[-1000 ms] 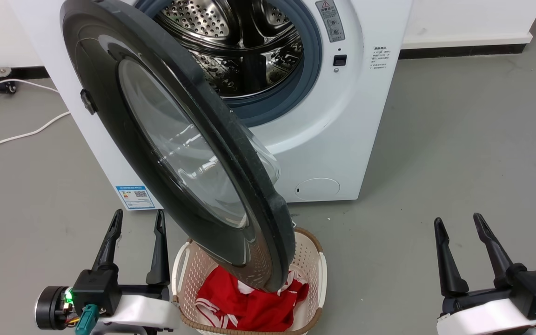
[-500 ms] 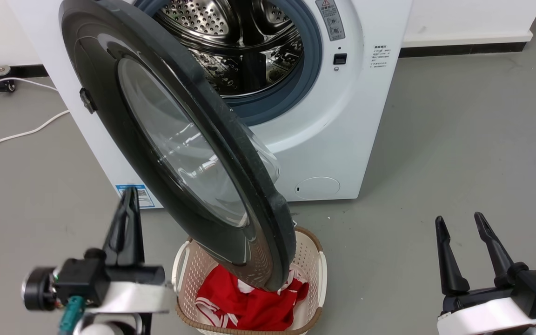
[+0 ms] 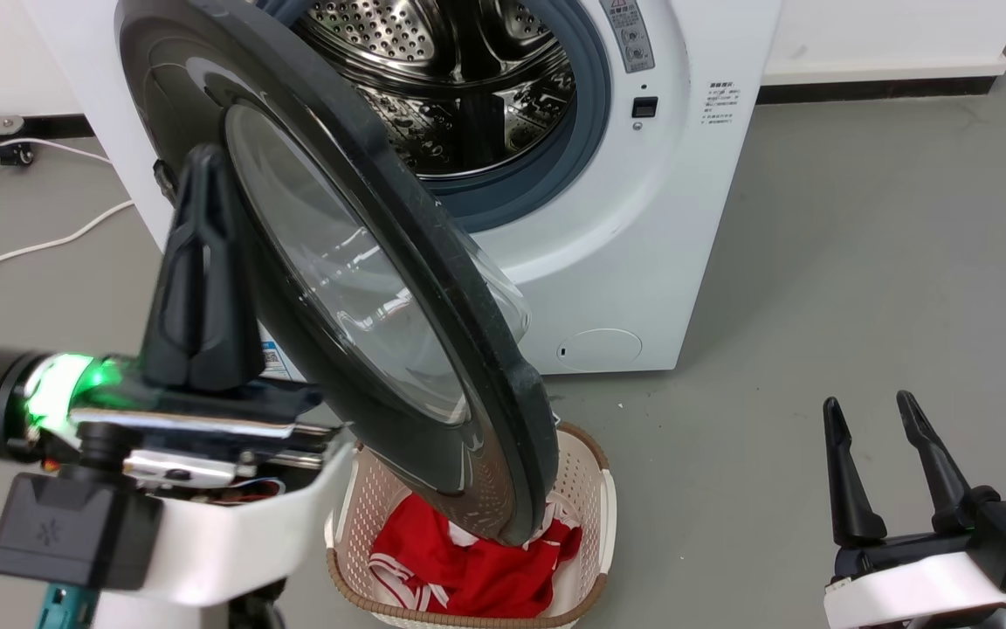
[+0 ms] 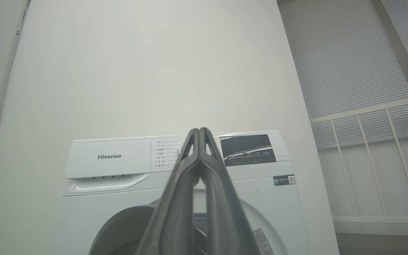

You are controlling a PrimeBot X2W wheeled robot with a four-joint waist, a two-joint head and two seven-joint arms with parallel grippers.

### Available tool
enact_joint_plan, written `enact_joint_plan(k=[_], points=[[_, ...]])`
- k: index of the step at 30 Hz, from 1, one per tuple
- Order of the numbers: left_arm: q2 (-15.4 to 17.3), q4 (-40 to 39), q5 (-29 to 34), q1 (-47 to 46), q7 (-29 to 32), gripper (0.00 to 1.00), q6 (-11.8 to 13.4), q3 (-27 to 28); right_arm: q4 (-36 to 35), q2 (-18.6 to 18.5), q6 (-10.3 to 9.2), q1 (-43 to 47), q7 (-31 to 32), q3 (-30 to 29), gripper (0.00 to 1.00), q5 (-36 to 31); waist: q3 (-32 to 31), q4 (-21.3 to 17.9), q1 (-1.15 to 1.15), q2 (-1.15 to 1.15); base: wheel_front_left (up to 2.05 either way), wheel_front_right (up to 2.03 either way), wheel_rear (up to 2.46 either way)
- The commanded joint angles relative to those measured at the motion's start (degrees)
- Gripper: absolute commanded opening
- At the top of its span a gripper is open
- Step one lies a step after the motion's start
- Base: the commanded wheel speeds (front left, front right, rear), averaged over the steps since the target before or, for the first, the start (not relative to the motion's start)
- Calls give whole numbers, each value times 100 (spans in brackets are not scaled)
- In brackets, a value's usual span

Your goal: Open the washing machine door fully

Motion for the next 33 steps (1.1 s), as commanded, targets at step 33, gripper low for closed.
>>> enact_joint_plan(k=[33], points=[[54,2648,-1081,103,1350,0,-70,-2784,-14,20,-4,56,110,96,100,79,11,-148,0,0,0,0,0]])
